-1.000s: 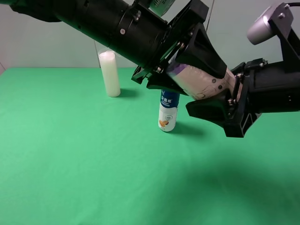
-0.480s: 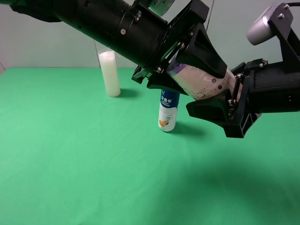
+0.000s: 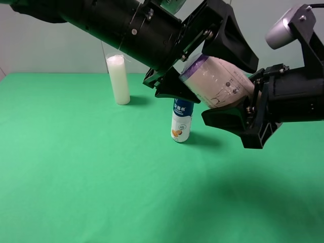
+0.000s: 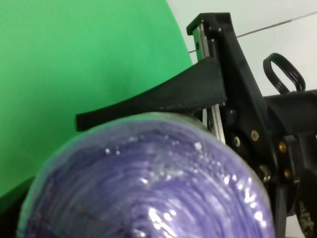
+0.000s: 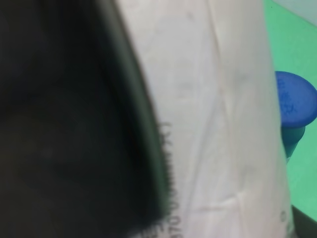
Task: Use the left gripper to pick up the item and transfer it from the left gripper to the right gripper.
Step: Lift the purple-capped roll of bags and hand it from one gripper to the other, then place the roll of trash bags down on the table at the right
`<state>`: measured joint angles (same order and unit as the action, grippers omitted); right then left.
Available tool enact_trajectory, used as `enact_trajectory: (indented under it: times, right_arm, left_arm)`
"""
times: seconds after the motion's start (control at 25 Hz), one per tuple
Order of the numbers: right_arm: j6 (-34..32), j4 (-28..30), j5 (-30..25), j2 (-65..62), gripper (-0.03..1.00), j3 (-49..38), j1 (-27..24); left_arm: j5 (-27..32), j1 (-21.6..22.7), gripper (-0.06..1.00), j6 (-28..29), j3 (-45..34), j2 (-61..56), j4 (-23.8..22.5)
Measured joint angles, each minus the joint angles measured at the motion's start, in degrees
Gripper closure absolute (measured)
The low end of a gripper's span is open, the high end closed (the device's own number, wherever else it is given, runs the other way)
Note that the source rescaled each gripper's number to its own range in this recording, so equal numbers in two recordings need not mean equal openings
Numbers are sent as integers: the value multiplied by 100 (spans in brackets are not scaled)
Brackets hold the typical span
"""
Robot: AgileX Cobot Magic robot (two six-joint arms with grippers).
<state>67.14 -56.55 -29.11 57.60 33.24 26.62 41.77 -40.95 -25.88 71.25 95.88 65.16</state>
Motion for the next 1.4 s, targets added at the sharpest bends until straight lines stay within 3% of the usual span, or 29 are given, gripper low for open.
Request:
enact_trajectory:
  times: [0.4, 0.68, 1.2, 1.4]
  right_arm:
    - [0, 4, -6, 0, 94, 0, 0]
    - [0, 4, -6, 0, 94, 0, 0]
    - [-23, 18, 44, 0, 95, 0, 0]
    - [-206, 24, 252, 0, 95, 0, 0]
  left_arm:
    - [293, 57, -6, 169, 0, -5, -287]
    - [619, 532, -6, 301, 0, -91, -510]
    - [1016, 1313, -6, 708, 0, -935, -1749]
    - [1096, 1691, -5, 943, -14, -1430, -2458]
